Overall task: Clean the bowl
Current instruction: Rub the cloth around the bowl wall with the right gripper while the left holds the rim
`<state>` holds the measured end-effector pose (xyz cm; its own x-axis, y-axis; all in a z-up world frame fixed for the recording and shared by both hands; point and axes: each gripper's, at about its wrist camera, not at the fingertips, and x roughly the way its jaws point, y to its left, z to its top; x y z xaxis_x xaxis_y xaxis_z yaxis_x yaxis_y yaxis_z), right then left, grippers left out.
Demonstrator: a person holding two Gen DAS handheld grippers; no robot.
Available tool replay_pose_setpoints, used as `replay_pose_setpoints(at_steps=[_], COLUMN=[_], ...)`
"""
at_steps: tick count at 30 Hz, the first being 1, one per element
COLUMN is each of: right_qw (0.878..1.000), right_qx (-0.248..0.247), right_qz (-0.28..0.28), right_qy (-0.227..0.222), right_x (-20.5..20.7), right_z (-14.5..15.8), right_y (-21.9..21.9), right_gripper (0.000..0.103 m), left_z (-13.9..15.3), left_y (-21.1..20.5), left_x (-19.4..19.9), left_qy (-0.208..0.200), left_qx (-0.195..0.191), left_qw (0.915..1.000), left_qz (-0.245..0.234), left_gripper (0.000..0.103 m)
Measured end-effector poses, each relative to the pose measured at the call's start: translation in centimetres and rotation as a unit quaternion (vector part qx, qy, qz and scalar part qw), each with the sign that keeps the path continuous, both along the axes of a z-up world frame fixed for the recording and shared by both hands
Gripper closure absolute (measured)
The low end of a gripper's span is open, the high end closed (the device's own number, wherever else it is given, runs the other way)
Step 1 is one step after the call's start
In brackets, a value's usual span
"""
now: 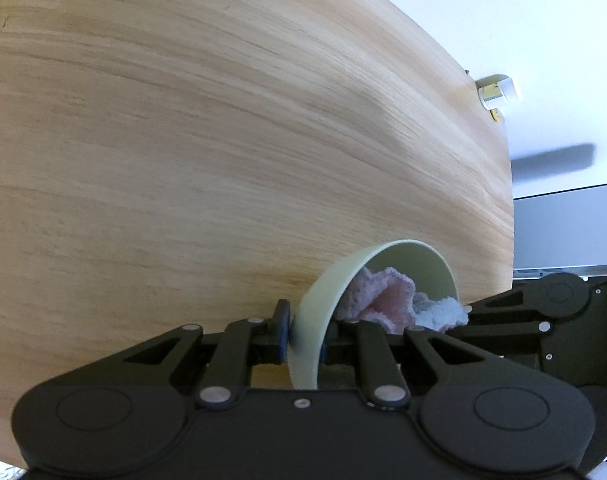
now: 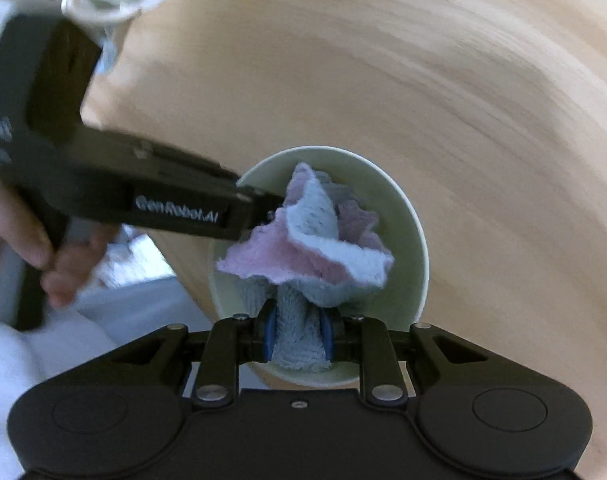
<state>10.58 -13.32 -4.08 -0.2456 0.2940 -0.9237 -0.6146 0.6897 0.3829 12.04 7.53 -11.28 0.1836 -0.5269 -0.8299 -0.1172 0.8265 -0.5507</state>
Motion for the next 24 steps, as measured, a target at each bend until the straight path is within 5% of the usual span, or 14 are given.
replay_pose_setpoints(at_steps=[5,10,13,15,19,22,24], right_qw=[0.994,0.963,0.954,0.966,0.996,0.974,0.941], right_qx=[-0.027,-0.076,-0.100,-0.095,-0.003,0.092,0.141], right_qz=[0.078,0.187,0.197,0.155,-0.055,-0.204,-0.292], right_qy=[-0.068,-0.176,-0.202,-0.185,-0.073,0.029,0.096], right_x=[-1.1,-3.7,-3.6,-2.3,1.9,3.6,3.7], right_z=[-0.4,-0.9,-1.2,-1.1,-0.4,-1.0,-2.7], right_y=[2.2,5.1,6.2,6.1,2.5,-0.9,-2.7], right_gripper=[0.081,0.080,0.080,0.080,0.076,0.077,0.077], left_z=[-0.1,0.0,0.0,-0.1,-0.6,-0.9,-1.1], left_y=[0.0,-0.4,-0.7,-0.5,0.1,0.5,0.6], left_x=[-0.2,-0.2,-0.3,-0.4,-0.6,-0.6,-0.6], left_qy=[0.002,0.007,0.008,0.017,0.031,0.039,0.045], left_qx=[-0.003,0.002,0.004,-0.005,-0.029,-0.042,-0.050], left_qw=[1.0000,0.9999,0.9999,0.9998,0.9991,0.9982,0.9974], left_qz=[-0.002,-0.012,-0.013,-0.012,0.007,0.018,0.026], left_gripper=[0.090,0.089,0.089,0.090,0.089,0.089,0.088])
